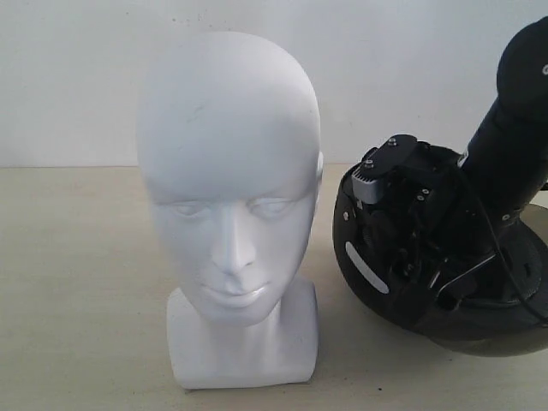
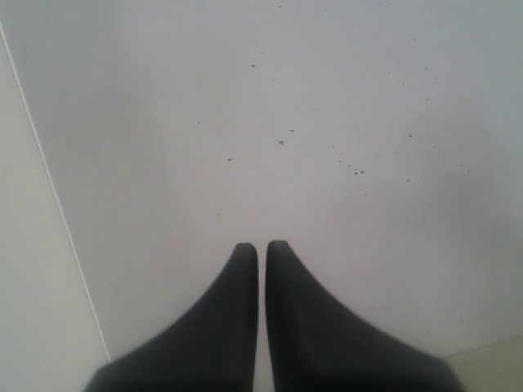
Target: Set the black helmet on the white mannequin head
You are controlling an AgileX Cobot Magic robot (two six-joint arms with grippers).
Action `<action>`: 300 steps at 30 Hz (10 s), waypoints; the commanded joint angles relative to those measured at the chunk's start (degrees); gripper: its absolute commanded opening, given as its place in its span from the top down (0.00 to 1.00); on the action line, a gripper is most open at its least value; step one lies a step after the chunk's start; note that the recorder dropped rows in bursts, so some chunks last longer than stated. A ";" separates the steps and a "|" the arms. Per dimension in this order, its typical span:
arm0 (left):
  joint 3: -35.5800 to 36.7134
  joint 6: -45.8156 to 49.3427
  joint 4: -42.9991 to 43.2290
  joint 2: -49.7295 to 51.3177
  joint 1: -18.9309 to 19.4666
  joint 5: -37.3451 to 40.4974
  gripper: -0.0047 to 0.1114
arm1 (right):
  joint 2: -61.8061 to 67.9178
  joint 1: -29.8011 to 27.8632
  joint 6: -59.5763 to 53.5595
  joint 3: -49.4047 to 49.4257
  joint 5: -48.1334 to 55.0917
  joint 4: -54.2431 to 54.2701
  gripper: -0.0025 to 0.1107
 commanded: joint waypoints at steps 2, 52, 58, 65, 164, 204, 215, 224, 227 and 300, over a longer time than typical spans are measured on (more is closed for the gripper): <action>0.20 0.04 -0.18 -0.14 -0.08 -0.30 0.92 | 3.99 0.09 -0.69 0.10 -1.81 -1.28 0.23; 0.20 0.04 -0.18 -0.14 -0.08 -0.30 0.92 | -16.48 0.09 16.20 -0.13 -25.32 -7.66 0.98; 0.20 0.04 -0.18 -0.14 -0.08 -0.30 0.92 | -21.59 0.09 16.20 -5.79 -30.81 -3.13 0.98; 0.20 0.04 -0.18 -0.14 -0.08 -0.30 0.92 | -24.87 0.09 16.30 -12.05 -50.32 -1.04 0.98; 0.20 0.04 -0.18 -0.14 -0.08 -0.30 0.92 | -33.08 0.09 129.16 14.77 -125.16 -24.26 0.98; 0.20 0.04 -0.18 -0.14 -0.08 -0.30 0.92 | -8.76 24.26 116.79 1.63 -125.16 -27.09 0.98; 0.20 0.04 -0.18 -0.14 -0.08 -0.30 0.92 | -7.86 24.26 116.89 1.63 -125.16 -28.43 0.98; 0.20 0.04 -0.18 -0.14 -0.08 -0.30 0.92 | -7.65 24.11 118.04 2.99 -125.16 -28.21 0.98; 0.20 0.04 -0.18 -0.14 -0.08 -0.71 0.92 | -7.65 24.11 118.04 5.42 -125.16 -26.71 0.98; -59.83 -107.51 93.20 70.95 -0.08 -48.38 0.92 | -17.84 18.10 104.01 31.52 -118.52 -16.90 0.98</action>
